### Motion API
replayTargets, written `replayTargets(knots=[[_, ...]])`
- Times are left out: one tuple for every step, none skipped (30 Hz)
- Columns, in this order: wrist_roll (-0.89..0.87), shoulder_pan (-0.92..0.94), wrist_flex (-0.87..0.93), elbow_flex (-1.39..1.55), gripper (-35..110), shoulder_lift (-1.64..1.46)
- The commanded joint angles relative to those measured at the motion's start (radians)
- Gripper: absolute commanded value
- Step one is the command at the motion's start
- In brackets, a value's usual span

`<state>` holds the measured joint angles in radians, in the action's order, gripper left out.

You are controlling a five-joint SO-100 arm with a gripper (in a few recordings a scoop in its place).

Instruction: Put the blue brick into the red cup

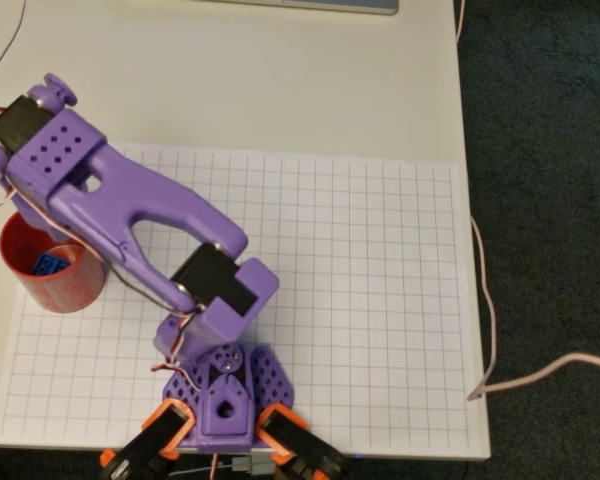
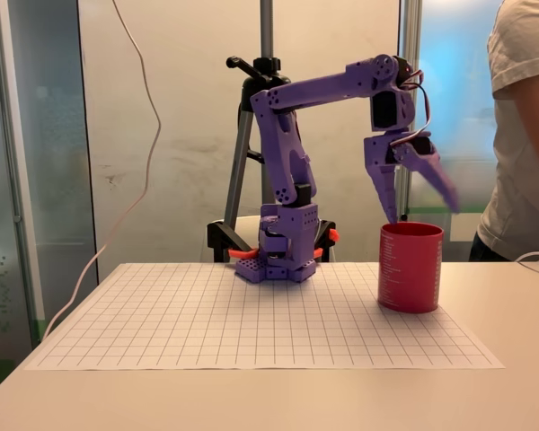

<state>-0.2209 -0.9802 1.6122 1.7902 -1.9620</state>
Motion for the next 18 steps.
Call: replayTargets(knots=[[-0.018, -0.012, -0.003, -0.012, 0, -0.026], [-0.021, -0.012, -0.009, -0.012, 0, -0.026], [-0.021, -0.012, -0.012, -0.012, 0, -0.026], [-0.025, -0.009, -0.017, -0.012, 0, -0.026], [-0.032, 0.002, -0.031, -0.014, 0, -0.029], [-0.037, 0.023, -0.051, -0.014, 0, -0.04], [-0.044, 0.06, -0.084, -0.014, 0, -0.055], [-0.046, 0.1, -0.12, -0.014, 0, -0.072], [-0.037, 0.147, -0.155, -0.018, 0, -0.083], [-0.035, 0.202, -0.206, -0.02, 0, -0.089], [-0.029, 0.262, -0.258, -0.018, 0, -0.092], [-0.028, 0.324, -0.311, -0.015, 0, -0.092], [-0.02, 0.38, -0.357, -0.014, 0, -0.087], [-0.005, 0.434, -0.397, -0.011, 0, -0.087], [0.011, 0.488, -0.431, -0.008, 0, -0.089], [0.025, 0.538, -0.46, -0.005, 0, -0.095], [0.029, 0.594, -0.489, 0.003, 0, -0.109], [0.031, 0.652, -0.525, 0.018, 0, -0.13]])
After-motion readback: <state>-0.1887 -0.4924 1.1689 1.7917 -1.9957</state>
